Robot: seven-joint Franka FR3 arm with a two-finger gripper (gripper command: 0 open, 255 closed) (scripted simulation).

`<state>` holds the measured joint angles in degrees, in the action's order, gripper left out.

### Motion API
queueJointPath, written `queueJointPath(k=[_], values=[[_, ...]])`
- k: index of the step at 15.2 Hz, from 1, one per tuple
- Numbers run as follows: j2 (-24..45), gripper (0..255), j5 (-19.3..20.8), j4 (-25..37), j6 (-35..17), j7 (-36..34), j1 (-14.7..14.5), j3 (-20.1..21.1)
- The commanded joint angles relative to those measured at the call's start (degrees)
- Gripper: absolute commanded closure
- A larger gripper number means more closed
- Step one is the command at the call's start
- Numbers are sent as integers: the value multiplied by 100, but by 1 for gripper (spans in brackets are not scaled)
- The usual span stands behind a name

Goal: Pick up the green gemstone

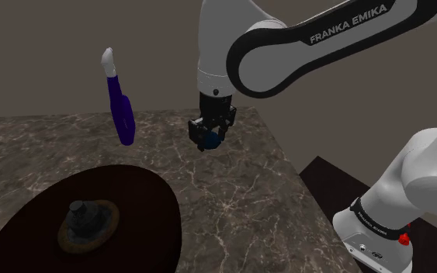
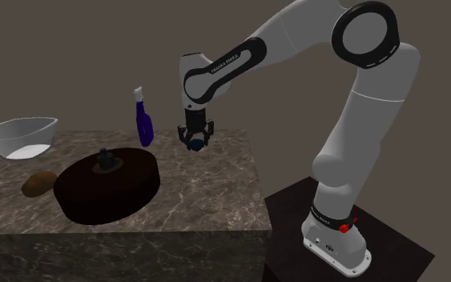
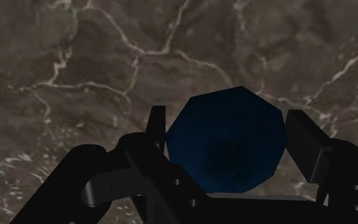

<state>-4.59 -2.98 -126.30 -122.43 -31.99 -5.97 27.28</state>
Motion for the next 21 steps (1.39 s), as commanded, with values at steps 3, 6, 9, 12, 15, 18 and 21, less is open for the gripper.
queueJointPath(k=[3, 6, 9, 12, 15, 18, 21], values=[[2, 255, 1, -3, -6, 0, 0, 0], [2, 255, 1, -3, -6, -1, 0, 0], [-28, 255, -12, 36, 60, 12, 1, -5], [-127, 255, -55, 178, 293, 44, 4, -22], [-214, 255, -90, 331, 525, 71, 7, -39], [-288, 255, -117, 495, 756, 93, 10, -56], [-349, 255, -137, 670, 987, 109, 14, -73]])
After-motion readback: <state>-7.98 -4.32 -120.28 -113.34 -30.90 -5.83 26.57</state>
